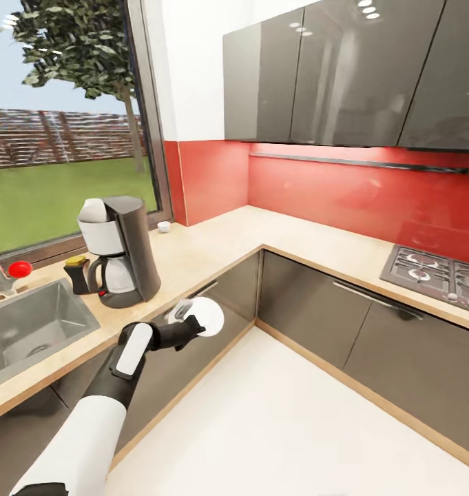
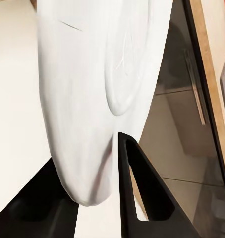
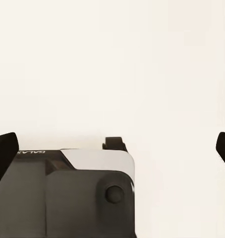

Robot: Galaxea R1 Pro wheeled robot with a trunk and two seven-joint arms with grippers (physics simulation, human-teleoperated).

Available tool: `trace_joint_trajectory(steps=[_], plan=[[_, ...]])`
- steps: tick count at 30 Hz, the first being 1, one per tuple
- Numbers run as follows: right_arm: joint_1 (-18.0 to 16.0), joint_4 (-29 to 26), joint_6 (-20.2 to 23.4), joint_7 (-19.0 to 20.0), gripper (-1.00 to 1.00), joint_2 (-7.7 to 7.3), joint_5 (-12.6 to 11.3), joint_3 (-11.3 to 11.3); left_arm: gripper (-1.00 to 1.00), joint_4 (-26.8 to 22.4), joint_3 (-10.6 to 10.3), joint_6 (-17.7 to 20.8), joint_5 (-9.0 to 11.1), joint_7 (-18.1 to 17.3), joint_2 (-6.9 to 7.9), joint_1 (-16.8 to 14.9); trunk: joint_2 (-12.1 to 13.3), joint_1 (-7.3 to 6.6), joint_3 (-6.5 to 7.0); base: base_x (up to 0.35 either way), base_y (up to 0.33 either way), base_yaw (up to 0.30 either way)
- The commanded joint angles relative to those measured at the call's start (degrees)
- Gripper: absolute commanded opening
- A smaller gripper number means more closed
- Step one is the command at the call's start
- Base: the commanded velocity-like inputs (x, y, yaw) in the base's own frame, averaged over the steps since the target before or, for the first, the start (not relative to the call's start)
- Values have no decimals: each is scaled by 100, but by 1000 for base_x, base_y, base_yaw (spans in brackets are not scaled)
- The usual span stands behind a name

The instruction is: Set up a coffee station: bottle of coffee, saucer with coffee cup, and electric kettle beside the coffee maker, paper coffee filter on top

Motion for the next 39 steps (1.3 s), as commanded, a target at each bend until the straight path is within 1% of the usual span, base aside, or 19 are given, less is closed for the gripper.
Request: trace_joint_trajectory(steps=[1,4,11,24,39], plan=[[-2,-10,25,-21,100,1,-52,50,-100,-6,29,35,47,52,-6,-6,-13,4,-13,0,-272,0],[-2,-9,25,-21,100,1,-53,47,-100,-6,41,35,49,53,0,-6,-13,4,-13,114,-241,0],[-2,-9,25,-21,100,1,-53,47,-100,-6,67,35,54,51,4,-6,-13,4,-13,260,-127,0],[-2,-9,25,-21,100,1,-53,47,-100,-6,49,35,51,50,2,-6,-13,4,-13,31,-7,0],[-2,-9,25,-21,100,1,-53,47,-100,-6,20,29,45,51,-4,-6,-13,4,-13,278,-113,0]])
